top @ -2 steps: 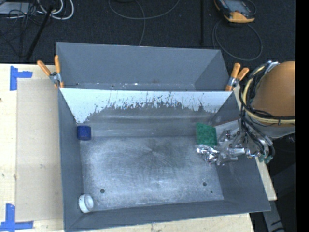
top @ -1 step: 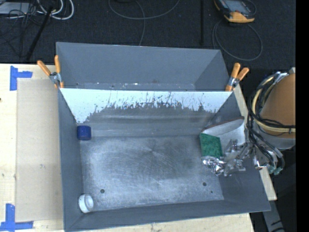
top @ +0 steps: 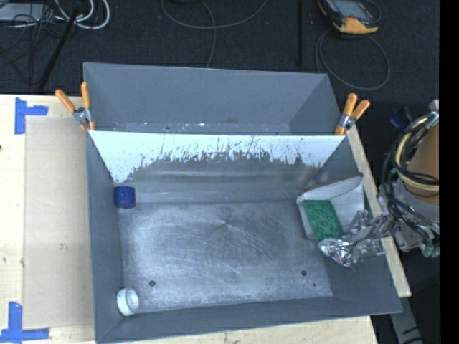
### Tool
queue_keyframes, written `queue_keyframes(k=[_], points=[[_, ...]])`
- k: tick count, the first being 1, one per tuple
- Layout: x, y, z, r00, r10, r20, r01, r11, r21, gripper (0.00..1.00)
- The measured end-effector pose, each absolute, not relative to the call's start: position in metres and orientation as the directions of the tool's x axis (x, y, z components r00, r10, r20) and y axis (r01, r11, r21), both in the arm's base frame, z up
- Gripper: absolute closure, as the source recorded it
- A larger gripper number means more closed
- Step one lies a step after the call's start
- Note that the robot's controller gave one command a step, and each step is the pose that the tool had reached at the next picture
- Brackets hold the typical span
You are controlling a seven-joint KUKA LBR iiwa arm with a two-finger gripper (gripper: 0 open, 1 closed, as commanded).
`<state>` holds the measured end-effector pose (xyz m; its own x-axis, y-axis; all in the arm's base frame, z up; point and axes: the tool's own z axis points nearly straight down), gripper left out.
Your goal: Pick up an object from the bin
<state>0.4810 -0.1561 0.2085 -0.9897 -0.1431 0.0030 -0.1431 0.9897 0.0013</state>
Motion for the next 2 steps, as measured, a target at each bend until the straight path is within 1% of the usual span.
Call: queue_keyframes(k=[1,2], points=[[0.4738,-0.1548,0.2056,-0.984,-0.177,0.003,-0.177,0.984,0.002,1.00],[0.4736,-0.1555,0.2056,-0.985,-0.174,0.003,-0.174,0.985,0.003,1.00]])
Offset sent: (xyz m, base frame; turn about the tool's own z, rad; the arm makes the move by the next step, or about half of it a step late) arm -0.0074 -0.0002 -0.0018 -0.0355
